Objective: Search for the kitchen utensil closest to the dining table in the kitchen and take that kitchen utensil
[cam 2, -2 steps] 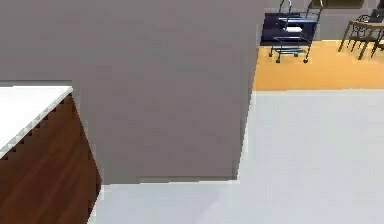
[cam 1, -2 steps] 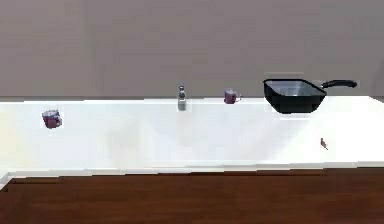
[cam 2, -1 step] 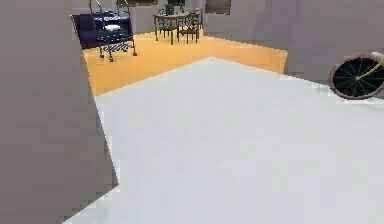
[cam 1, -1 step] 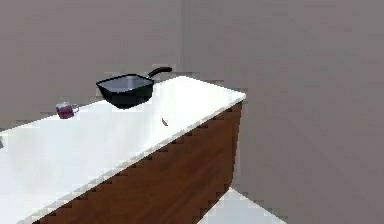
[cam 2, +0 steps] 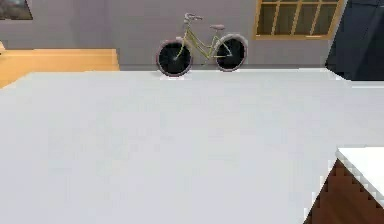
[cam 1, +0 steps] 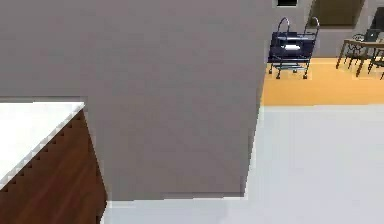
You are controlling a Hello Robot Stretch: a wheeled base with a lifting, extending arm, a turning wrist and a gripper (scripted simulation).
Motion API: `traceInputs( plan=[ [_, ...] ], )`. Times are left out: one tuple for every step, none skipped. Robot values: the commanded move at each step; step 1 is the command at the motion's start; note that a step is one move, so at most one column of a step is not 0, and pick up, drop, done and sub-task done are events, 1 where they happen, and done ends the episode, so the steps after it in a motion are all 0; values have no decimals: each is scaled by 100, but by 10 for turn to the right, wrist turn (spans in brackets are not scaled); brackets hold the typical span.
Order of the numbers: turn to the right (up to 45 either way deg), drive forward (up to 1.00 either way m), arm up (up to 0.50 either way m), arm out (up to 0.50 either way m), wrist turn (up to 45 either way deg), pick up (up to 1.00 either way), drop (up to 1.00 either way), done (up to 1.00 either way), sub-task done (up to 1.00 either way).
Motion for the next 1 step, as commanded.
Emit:
traceInputs(
  plan=[
    [450, 0, 0, 0, 0, 0, 0, 0, 0]
  ],
)
